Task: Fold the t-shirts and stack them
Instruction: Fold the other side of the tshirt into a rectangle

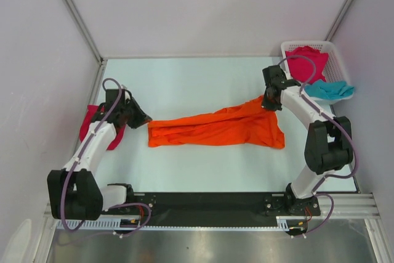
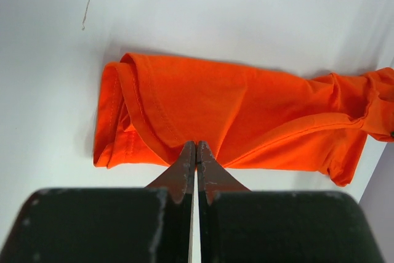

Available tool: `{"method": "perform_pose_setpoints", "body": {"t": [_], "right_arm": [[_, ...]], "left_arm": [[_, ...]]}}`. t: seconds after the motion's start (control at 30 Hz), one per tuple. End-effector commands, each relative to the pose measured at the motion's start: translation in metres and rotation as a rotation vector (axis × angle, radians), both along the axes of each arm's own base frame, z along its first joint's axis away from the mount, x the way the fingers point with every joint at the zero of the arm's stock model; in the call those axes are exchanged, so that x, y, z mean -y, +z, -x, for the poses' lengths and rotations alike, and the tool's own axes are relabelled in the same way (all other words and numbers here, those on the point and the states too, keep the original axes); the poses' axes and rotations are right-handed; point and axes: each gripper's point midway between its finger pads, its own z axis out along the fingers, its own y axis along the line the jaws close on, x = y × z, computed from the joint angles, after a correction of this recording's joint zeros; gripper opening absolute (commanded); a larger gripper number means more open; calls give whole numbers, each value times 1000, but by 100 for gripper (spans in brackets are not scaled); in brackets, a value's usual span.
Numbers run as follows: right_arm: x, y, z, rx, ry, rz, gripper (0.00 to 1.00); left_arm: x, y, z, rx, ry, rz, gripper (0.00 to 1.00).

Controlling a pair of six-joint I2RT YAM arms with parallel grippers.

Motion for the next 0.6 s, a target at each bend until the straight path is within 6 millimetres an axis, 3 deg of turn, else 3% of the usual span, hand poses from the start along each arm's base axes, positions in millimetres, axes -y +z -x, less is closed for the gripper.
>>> {"method": "perform_pose_setpoints", "body": {"t": [0.0,0.3,0.47,0.57], "right_arm": [[11,21,15,38,-48,37,0],[9,3,47,-25,-29,42,0],[4,2,54,-45,-8,36,0],[0,2,57,-58,3,34,13]], "left_arm": [[2,6,11,19,-10,4,1],[2,-12,25,-16,-12,2,1],[3,-11,27,-10,-15,7,3],[2,-9,29,-5,-9,7,5]]}}
